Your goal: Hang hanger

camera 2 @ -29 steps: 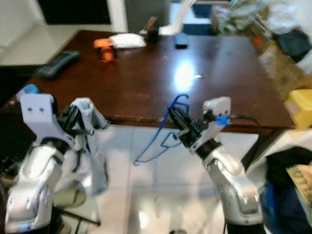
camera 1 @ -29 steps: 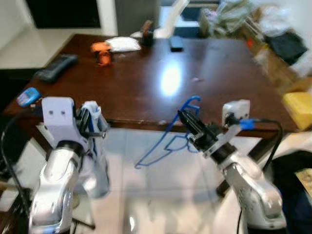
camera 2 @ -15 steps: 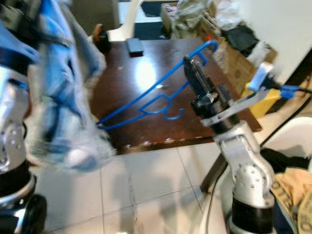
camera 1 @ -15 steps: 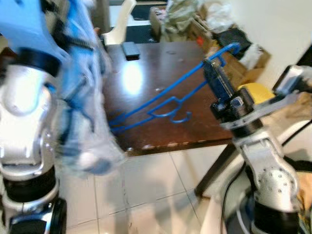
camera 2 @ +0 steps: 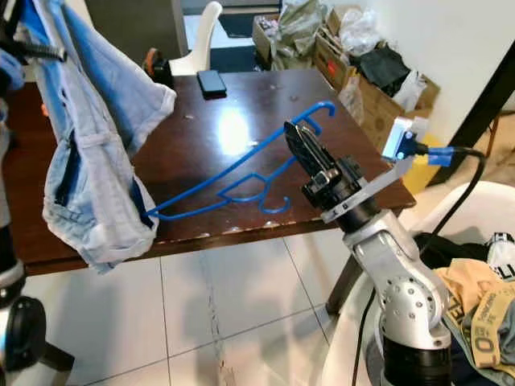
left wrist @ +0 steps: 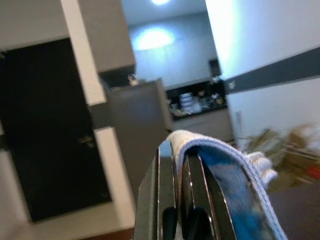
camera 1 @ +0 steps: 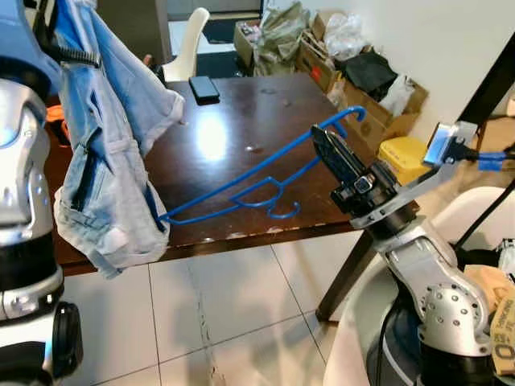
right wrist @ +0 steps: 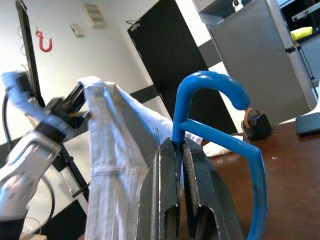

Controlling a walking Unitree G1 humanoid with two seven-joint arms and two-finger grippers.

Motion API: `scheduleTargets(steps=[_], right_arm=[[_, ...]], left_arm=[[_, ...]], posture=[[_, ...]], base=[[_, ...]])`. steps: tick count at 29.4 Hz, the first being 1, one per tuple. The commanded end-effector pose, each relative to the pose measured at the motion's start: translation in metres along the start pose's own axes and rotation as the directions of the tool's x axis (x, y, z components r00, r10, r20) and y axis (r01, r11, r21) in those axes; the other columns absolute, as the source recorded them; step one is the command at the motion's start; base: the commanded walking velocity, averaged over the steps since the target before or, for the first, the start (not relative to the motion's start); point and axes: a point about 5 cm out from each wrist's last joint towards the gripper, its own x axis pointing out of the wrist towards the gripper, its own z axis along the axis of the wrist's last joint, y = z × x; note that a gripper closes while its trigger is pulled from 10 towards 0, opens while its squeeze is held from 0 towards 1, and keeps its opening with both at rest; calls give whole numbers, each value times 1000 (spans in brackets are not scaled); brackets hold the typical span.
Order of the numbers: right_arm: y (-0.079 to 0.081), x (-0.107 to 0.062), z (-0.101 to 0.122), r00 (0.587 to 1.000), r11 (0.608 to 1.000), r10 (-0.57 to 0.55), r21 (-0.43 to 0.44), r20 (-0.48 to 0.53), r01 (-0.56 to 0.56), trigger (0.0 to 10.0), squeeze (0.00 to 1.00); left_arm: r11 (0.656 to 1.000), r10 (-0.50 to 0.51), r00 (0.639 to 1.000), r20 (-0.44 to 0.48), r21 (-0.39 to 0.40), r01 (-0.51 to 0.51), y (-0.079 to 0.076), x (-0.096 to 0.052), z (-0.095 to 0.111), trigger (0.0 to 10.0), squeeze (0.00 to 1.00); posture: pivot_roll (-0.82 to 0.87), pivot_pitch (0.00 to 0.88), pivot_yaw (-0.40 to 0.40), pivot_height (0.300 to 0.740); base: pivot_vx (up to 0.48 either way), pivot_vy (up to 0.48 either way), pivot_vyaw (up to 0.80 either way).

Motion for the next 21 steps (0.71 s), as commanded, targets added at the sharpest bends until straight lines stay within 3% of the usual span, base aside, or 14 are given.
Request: scheduleTargets(steps=[1, 2, 5, 7, 12, 13, 14, 15, 16, 17, 18, 19, 20, 21], right_arm=[[1, -1, -2, 1000, 1000, 0, -3, -22, 0, 10000, 0], [1, -1, -2, 1000, 1000, 0, -3, -22, 0, 10000, 0], [1, -2, -2, 999, 1000, -18, -17, -33, 17, 10000, 0], [0, -3, -2, 999, 1000, -24, -19, -34, 24, 10000, 0], [0, -6, -1, 998, 998, -50, -34, -42, 48, 10000, 0], [0, -7, -1, 998, 998, -54, -36, -43, 53, 10000, 0], [0, -7, -2, 997, 998, -58, -40, -48, 56, 10000, 0], [0, -7, -2, 997, 998, -58, -40, -48, 56, 10000, 0], [0, -7, -2, 997, 997, -60, -43, -51, 58, 10000, 0], [0, -7, -2, 997, 997, -60, -43, -51, 58, 10000, 0], [1, -7, -4, 996, 997, -59, -50, -60, 56, 10000, 0], [1, -7, -4, 996, 997, -59, -50, -60, 56, 10000, 0], [4, -7, -6, 995, 997, -59, -61, -77, 54, 10000, 0], [4, -7, -6, 995, 997, -59, -61, -77, 54, 10000, 0]], left_arm=[[996, 58, 995, 75, 67, -63, 19, 15, 12, 10000, 0], [996, 58, 995, 75, 67, -63, 19, 15, 12, 10000, 0], [987, 96, 993, 73, 124, -104, 36, 41, 13, 10000, 0], [984, 95, 993, 76, 141, -105, 39, 46, 13, 10000, 0], [996, 30, 991, 130, 82, -41, 24, 63, 31, 10000, 0], [1000, -30, 990, 140, 4, 30, 10, 65, 33, 10000, 0], [981, -144, 978, 154, -110, 162, -17, 64, 32, 10000, 0], [981, -144, 978, 154, -110, 162, -17, 64, 32, 10000, 0], [950, -220, 960, 173, -185, 251, -35, 62, 31, 10000, 0], [950, -220, 960, 173, -185, 251, -35, 62, 31, 10000, 0], [884, -352, 917, 188, -256, 392, -70, 52, 22, 10000, 0], [884, -352, 917, 188, -256, 392, -70, 52, 22, 10000, 0], [746, -552, 816, 171, -336, 575, -126, 17, -2, 10000, 0], [746, -552, 816, 171, -336, 575, -126, 17, -2, 10000, 0]], posture=[[50, 130, -32, 740], [50, 130, -32, 740], [45, 144, -30, 740], [45, 145, -30, 740], [36, 161, -31, 740], [34, 168, -33, 740], [32, 173, -34, 740], [32, 173, -34, 740], [32, 173, -34, 740], [32, 173, -34, 740], [24, 181, -32, 740], [24, 181, -32, 740], [19, 192, -29, 740], [19, 192, -29, 740]], base=[[0, 0, 0], [0, 0, 0], [0, 0, 0], [0, 0, 0], [0, 0, 0], [0, 0, 0], [0, 0, 0], [0, 0, 0], [0, 0, 0], [0, 0, 0], [0, 0, 0], [0, 0, 0], [0, 0, 0], [0, 0, 0]])
